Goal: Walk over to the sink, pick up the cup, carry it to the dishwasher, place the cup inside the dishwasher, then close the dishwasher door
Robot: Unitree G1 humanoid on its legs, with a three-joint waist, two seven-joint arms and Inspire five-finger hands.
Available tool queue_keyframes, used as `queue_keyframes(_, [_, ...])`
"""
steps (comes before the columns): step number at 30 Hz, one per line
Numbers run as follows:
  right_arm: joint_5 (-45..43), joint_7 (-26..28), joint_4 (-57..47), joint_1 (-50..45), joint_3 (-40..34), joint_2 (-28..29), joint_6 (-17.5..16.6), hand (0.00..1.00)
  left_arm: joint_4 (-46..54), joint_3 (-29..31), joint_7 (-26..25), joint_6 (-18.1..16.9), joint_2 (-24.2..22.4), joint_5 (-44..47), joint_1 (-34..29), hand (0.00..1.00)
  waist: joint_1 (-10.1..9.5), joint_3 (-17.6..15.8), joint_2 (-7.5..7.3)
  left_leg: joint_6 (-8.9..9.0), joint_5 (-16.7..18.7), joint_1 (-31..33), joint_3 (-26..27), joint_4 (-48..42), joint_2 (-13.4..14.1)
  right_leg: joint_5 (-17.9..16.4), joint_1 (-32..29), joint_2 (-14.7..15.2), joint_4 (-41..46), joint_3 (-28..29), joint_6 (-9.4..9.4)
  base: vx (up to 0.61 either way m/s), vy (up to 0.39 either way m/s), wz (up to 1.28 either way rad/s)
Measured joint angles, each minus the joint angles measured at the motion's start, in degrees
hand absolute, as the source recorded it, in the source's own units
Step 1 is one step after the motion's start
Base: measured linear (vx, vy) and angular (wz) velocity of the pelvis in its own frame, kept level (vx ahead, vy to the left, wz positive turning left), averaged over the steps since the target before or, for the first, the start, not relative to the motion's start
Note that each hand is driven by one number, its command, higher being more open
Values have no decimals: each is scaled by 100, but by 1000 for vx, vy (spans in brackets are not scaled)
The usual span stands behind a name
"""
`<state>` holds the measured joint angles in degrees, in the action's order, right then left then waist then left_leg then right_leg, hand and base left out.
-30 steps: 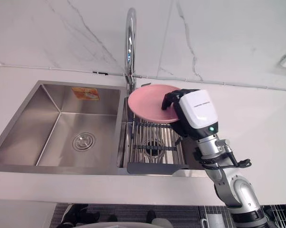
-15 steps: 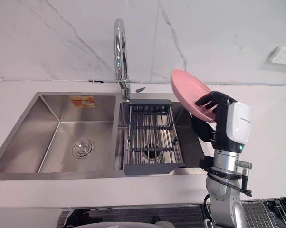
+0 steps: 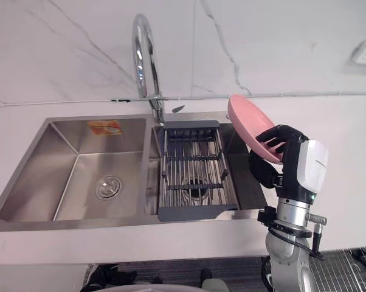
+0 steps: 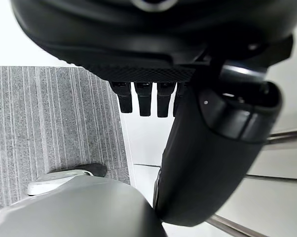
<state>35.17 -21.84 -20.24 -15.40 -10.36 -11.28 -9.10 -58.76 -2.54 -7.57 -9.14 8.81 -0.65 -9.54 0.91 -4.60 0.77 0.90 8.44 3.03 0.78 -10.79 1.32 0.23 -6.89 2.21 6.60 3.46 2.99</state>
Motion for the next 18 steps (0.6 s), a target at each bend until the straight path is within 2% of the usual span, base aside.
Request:
queue_keyframes(2, [4,30,227,213,129,-1,54,30,19,41,-46,1,-15,179,-44,90,-13,-120,-52,-25,70,4,390,-94,18,108,-175,-73,64,405,6,-99,61,-110])
queue_keyframes(3, [6,38,363,435,252,-2,110,30,43,212,-95,1,-57,208,-44,90,-10,-217,-22,-63,137,44,656,-235,40,231,-277,-114,67,654,24,-182,68,-116])
queue_keyframes(5, [55,54,476,641,390,-7,212,30,93,350,-125,-1,-57,300,-3,90,-13,-393,-119,-136,249,220,981,-547,44,436,-524,-196,165,773,21,-222,45,-110])
queue_keyframes(6, [83,83,605,759,515,-8,242,30,121,409,-128,-6,-53,315,23,90,-17,-432,-93,-213,223,262,1197,-570,180,789,-558,-265,-137,689,-262,-243,27,-123])
queue_keyframes(7, [102,112,628,853,619,-47,281,30,118,462,-129,-18,-42,345,61,90,-126,-582,-73,-261,135,204,1538,-482,316,362,-622,-189,518,65,-419,-249,21,-118])
queue_keyframes(8, [107,131,615,845,635,-66,278,30,126,461,-129,-18,-26,362,92,90,-137,-618,-100,-267,113,198,1635,-470,333,7,-697,-111,1030,-249,-437,-190,13,-98])
queue_keyframes(9, [107,157,614,851,676,-96,277,30,139,456,-129,-16,11,371,127,90,-146,-643,-157,-317,84,160,1783,-414,342,-480,-694,69,1707,-710,-375,-178,-23,-66])
queue_keyframes(10, [117,186,614,849,709,-131,247,30,147,442,-128,-9,34,371,136,90,-152,-635,-171,-314,31,164,1902,-374,377,-776,-530,197,1923,-960,-357,-157,-44,-64])
queue_keyframes(11, [129,205,614,849,739,-155,235,30,148,441,-128,-5,40,369,129,90,-153,-625,-184,-304,-6,156,1969,-329,385,-886,-411,248,1919,-1032,-312,-146,-90,-59])
queue_keyframes(12, [226,241,609,832,748,-181,191,30,181,441,-129,-3,58,367,122,90,-152,-602,-226,-222,-2,176,2055,-300,384,-1058,-148,315,1696,-1069,-218,-128,-128,-50])
queue_keyframes(13, [248,263,609,809,749,-195,180,30,213,440,-129,-2,91,364,128,90,-152,-557,-301,-147,-24,220,2106,-314,354,-1110,53,347,1210,-1022,-150,-122,-168,-51])
queue_keyframes(15, [278,284,649,755,725,-238,221,30,235,358,-118,-13,97,276,148,90,-151,-450,-294,-18,-75,351,1944,-360,363,-906,221,179,463,-899,-145,-55,-121,-46])
queue_keyframes(16, [278,282,642,638,711,-193,222,30,192,339,-239,14,58,292,137,90,-166,-407,-258,-46,-197,348,1850,-336,428,-631,353,-8,102,-774,-156,-5,-75,-45])
queue_keyframes(18, [278,268,590,355,628,-173,216,30,191,368,-303,17,110,296,87,90,-143,-357,-274,0,-237,334,1861,-286,473,-522,413,-75,-62,-751,-178,27,-77,-23])
